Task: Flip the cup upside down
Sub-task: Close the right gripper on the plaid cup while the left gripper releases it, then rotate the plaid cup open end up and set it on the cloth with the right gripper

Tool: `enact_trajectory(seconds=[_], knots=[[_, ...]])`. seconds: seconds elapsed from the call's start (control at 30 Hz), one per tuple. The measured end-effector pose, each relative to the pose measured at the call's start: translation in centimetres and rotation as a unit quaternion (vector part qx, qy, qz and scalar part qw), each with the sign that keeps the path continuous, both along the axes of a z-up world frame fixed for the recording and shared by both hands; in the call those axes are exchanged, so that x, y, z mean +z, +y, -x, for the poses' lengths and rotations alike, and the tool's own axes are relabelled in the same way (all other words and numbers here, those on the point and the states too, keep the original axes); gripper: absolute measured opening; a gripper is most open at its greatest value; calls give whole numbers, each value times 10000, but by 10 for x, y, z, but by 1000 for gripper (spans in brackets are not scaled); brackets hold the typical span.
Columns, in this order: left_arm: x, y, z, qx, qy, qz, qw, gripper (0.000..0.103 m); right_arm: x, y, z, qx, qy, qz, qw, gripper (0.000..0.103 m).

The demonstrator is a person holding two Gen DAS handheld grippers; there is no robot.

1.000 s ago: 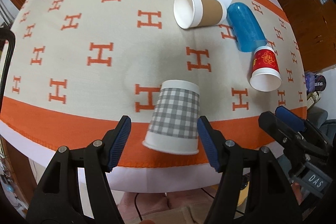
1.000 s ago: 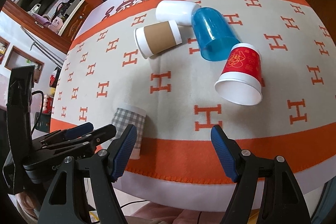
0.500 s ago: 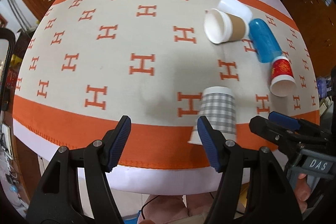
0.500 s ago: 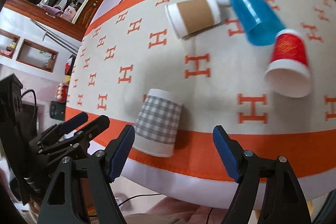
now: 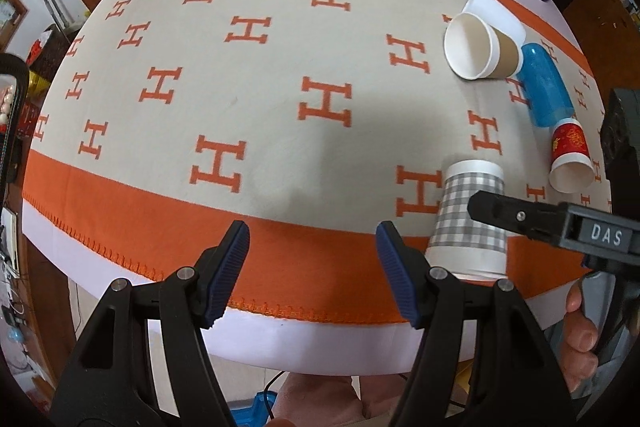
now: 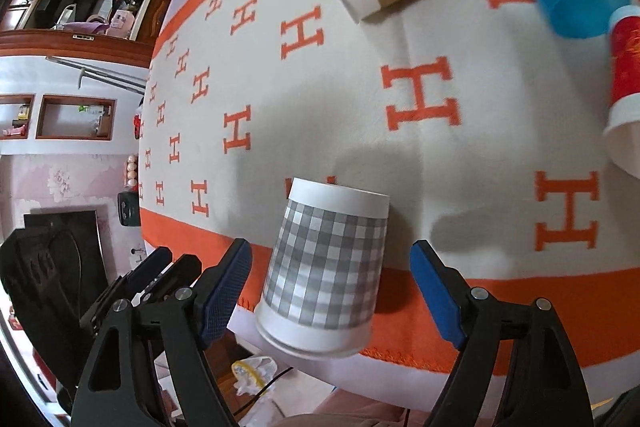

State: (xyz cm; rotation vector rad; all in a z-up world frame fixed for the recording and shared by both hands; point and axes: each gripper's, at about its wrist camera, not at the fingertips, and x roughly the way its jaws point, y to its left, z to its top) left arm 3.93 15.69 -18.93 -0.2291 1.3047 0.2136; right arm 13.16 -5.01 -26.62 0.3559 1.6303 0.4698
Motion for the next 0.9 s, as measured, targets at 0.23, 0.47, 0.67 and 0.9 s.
enact_trajectory(seconds=[0.23,0.47,0.67,0.9], knots=[[-7,1,3,40,54,32,10000,63,-18,13,-1,87,187,-9,9998,75],[-8,-4,6,18,42,41,10000,63,-15,15,6,97,169,-169,9997,64],[-6,-10,3,-7,-139,25,9999,63,16,9,10,142,-689,-20,9975,64],[-2,-19,-6,43,-523,-128,9985,63,58,18,8,202,-2864,402,9571,64]])
